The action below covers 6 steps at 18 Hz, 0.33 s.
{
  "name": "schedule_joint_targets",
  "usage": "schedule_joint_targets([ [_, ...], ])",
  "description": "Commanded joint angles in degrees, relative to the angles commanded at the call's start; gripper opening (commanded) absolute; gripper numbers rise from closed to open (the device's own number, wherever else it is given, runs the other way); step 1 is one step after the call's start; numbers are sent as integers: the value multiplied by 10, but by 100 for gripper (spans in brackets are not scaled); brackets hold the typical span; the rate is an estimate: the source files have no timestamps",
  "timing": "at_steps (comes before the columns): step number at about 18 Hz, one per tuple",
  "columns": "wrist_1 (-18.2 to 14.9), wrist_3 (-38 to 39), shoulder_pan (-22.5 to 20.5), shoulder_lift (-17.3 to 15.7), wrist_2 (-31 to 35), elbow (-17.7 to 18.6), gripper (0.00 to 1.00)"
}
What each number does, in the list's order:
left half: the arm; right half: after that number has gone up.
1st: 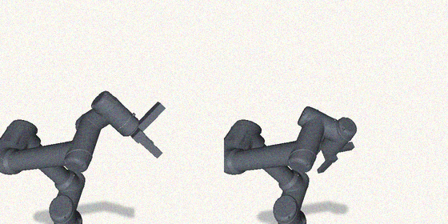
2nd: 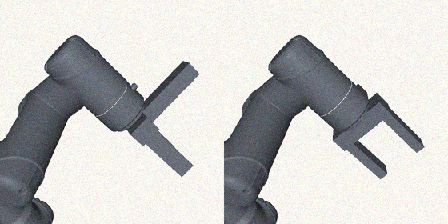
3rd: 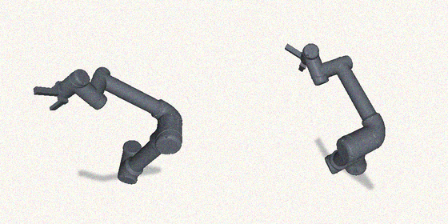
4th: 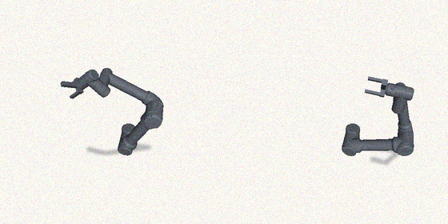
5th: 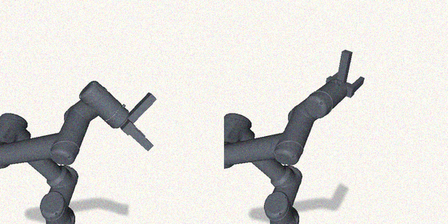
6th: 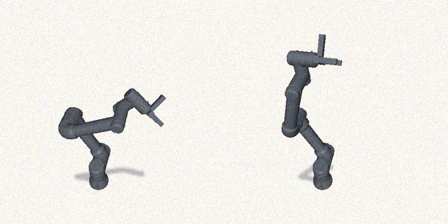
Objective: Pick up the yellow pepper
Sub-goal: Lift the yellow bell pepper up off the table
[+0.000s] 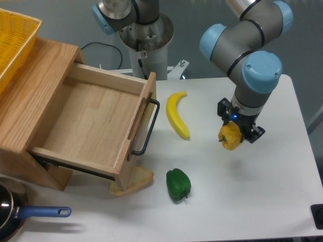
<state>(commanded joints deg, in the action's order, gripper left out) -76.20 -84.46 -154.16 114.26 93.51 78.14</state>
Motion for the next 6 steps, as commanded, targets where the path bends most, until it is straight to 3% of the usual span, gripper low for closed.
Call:
schedule_joint_targets([
  [6,-4,0,-1,2,-2,-2,31],
])
